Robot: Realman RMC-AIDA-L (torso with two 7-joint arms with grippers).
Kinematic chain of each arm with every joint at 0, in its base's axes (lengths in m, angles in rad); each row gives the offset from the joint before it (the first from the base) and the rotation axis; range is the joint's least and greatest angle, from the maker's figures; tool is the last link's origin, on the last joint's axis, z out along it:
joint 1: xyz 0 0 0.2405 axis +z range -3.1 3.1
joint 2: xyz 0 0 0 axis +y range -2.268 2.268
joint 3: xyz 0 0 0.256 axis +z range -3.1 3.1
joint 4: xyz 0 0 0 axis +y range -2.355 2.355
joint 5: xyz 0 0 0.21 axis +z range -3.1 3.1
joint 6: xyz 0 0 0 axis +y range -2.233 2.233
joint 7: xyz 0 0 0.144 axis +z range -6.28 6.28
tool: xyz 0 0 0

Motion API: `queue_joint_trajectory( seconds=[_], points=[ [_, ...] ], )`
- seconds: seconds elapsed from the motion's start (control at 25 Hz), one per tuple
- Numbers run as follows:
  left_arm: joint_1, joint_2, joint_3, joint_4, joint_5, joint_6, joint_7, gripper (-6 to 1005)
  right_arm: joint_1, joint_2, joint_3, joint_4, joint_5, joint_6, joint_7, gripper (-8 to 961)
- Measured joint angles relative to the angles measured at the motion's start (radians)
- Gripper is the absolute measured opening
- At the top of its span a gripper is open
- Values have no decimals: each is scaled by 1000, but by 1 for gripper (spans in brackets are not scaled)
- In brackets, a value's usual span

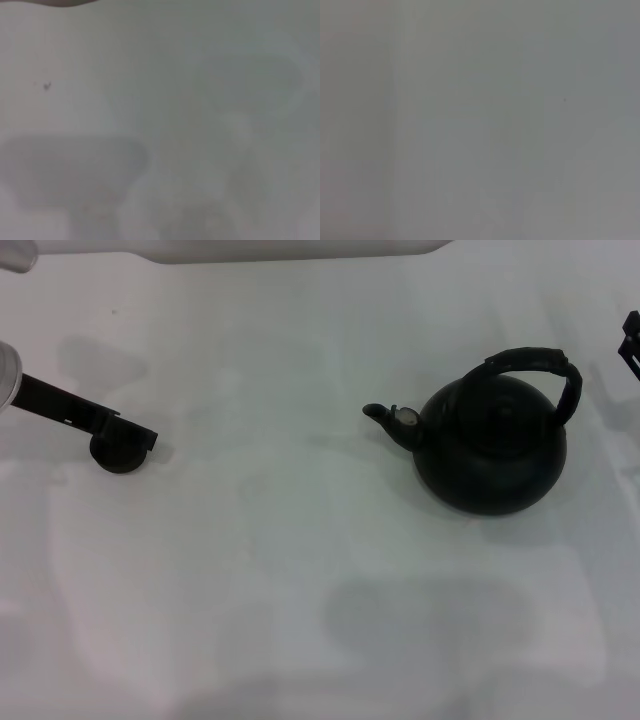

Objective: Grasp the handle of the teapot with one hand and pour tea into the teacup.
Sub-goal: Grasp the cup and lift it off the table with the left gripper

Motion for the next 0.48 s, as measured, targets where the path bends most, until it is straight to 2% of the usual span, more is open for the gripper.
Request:
queue_joint_trajectory(
  seconds=[0.48],
  points=[
    [-9, -11, 2, -17, 33, -1, -6, 875, -1, 0, 0, 0, 0, 0, 0, 822]
  ],
)
